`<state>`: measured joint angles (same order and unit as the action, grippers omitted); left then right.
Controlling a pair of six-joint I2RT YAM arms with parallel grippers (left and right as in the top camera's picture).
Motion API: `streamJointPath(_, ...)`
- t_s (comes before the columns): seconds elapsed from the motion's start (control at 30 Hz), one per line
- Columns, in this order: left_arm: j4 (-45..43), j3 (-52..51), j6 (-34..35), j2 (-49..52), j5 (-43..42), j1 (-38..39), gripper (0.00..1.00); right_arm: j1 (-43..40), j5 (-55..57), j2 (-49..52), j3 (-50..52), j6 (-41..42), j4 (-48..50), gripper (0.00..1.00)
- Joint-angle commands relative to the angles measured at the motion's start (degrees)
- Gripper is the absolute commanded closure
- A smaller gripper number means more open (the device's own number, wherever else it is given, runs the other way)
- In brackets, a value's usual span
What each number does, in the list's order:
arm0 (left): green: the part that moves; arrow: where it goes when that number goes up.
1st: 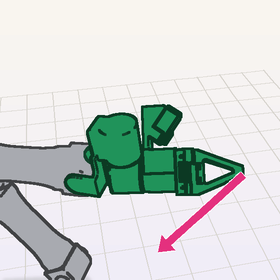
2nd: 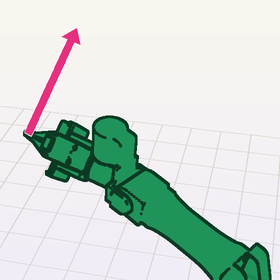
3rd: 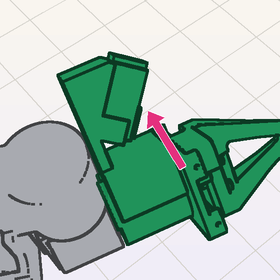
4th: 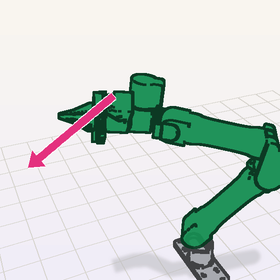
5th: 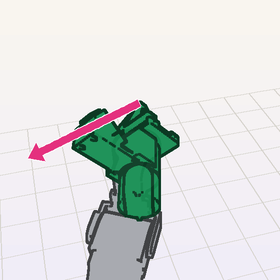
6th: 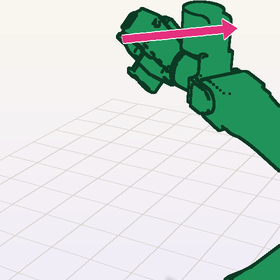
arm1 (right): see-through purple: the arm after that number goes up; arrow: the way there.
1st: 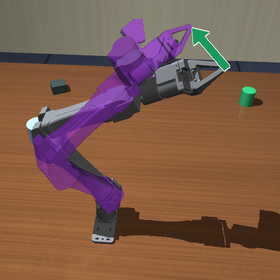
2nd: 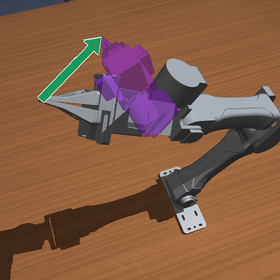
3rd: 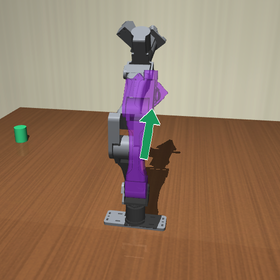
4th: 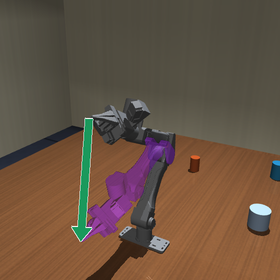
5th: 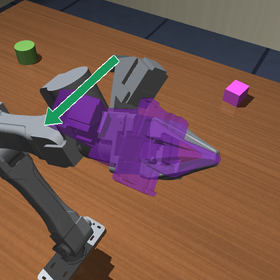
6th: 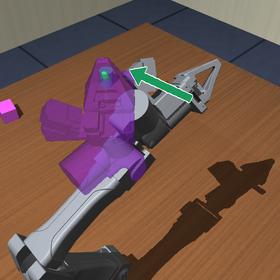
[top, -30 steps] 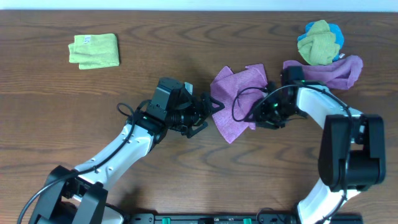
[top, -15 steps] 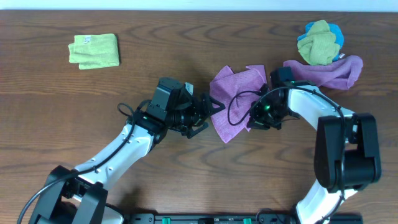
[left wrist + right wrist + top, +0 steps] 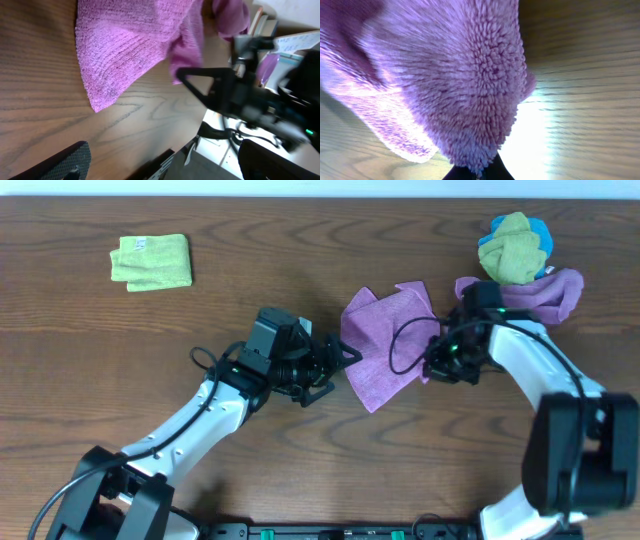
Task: Fold the cloth
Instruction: 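Grasp the cloth's left corner with the left gripper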
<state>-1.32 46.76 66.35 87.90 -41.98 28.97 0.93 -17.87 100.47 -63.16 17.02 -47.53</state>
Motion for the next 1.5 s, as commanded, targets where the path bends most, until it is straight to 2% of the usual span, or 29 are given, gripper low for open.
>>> streamJointPath(0.0, 0.15, 0.59, 1.95, 1.97, 2.01, 2.1, 0.05, -0.5, 1.42, -2.27, 0.33, 1.05, -0.09, 0.99)
streamJointPath(0.43, -5.29, 0.59, 7.21, 11.23, 1.49, 7.37, 0.05, -1.9, 8.87, -3.1, 0.33, 3.17, -1.16, 0.99)
streamJointPath(0.87, -9.29, 0.59, 10.05, 16.09, 5.55, 10.14, 0.05, -4.13, 7.5, -3.1, 0.33, 3.15, -1.75, 0.99)
streamJointPath(1.07, -14.62, 0.61, 12.17, 19.26, 7.45, 11.26, 0.05, -4.11, 4.7, -3.1, 0.33, 3.15, -1.75, 0.99)
streamJointPath(1.17, -16.57, 0.61, 13.38, 20.0, 8.66, 11.78, 0.04, -4.11, 3.87, -3.1, 0.33, 3.15, -1.77, 0.99)
streamJointPath(1.23, -17.07, 0.61, 13.44, 20.13, 10.03, 12.22, 0.0, -4.11, 3.87, -3.1, 0.33, 3.13, -1.81, 0.99)
streamJointPath(1.27, -17.07, 0.61, 13.44, 20.13, 10.8, 12.46, 0.09, -4.13, 3.87, -3.1, 0.33, 3.13, -1.81, 0.99)
streamJointPath(1.33, -17.0, 0.61, 13.44, 20.13, 12.09, 12.92, 0.2, -4.13, 3.87, -3.1, 0.33, 3.13, -1.88, 0.99)
streamJointPath(1.47, -16.98, 0.61, 13.31, 20.17, 14.84, 13.92, 0.37, -4.13, 3.87, -3.1, 0.33, 3.13, -2.03, 0.99)
